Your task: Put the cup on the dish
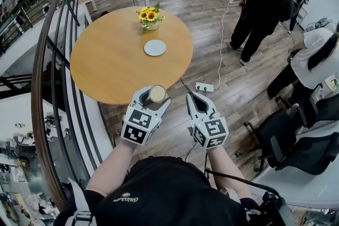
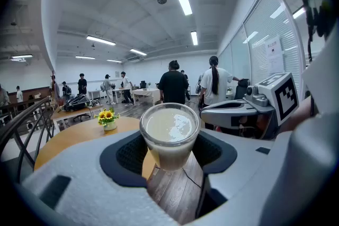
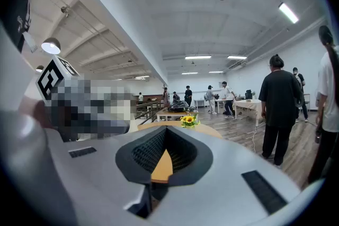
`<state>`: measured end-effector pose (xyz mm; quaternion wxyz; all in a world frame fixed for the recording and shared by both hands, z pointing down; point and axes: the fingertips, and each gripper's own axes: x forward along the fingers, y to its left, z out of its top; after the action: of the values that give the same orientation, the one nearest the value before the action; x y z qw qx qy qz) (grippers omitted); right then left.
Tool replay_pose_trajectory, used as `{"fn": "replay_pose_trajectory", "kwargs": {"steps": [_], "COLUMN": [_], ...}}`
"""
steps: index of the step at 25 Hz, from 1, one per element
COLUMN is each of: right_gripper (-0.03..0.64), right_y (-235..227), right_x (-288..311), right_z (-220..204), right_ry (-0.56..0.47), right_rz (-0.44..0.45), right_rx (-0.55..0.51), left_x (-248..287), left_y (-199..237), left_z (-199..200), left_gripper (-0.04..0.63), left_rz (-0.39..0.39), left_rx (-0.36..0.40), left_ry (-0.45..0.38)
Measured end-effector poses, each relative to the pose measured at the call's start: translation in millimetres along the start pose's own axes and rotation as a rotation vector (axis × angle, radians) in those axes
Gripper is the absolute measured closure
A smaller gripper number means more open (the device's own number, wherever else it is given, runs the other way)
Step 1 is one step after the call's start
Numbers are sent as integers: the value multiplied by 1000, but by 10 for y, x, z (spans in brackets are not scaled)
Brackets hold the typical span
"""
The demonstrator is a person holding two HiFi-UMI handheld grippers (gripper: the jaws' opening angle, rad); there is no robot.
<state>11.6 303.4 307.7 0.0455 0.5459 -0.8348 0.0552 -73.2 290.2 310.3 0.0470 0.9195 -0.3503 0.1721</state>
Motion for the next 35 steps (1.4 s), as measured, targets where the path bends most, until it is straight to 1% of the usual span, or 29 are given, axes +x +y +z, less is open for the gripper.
{"fn": "replay_pose_trajectory", "kwargs": {"steps": [6, 10, 18, 22, 24, 28, 35], "right_gripper": [615, 615, 614, 614, 615, 614, 614], "right_y": [-56, -117, -294, -447, -526, -622, -685], "right_x": [-23, -2, -65, -118, -175, -278, -216], "right_z": [-30, -35, -55, -113, -159, -219, -149], "right_ry": [1, -12, -21, -12, -10, -3, -11], "right_rz": [-2, 8, 28, 36, 44, 76, 117], "right_rx": [5, 55, 44, 50, 54, 52, 34], "left_x": [35, 73, 206, 316, 364, 414, 481], "left_y": [-47, -29, -144, -240, -291, -390, -375], "left_z": [14, 12, 60, 83, 84, 64, 139], "left_gripper": [337, 337, 337, 337, 337, 337, 337], "left_rz": [0, 3, 19, 11, 26, 51, 91], "left_rx": [8, 6, 19, -20, -20, -55, -54], "left_ry": [-1, 6, 13, 10, 13, 13, 0]}}
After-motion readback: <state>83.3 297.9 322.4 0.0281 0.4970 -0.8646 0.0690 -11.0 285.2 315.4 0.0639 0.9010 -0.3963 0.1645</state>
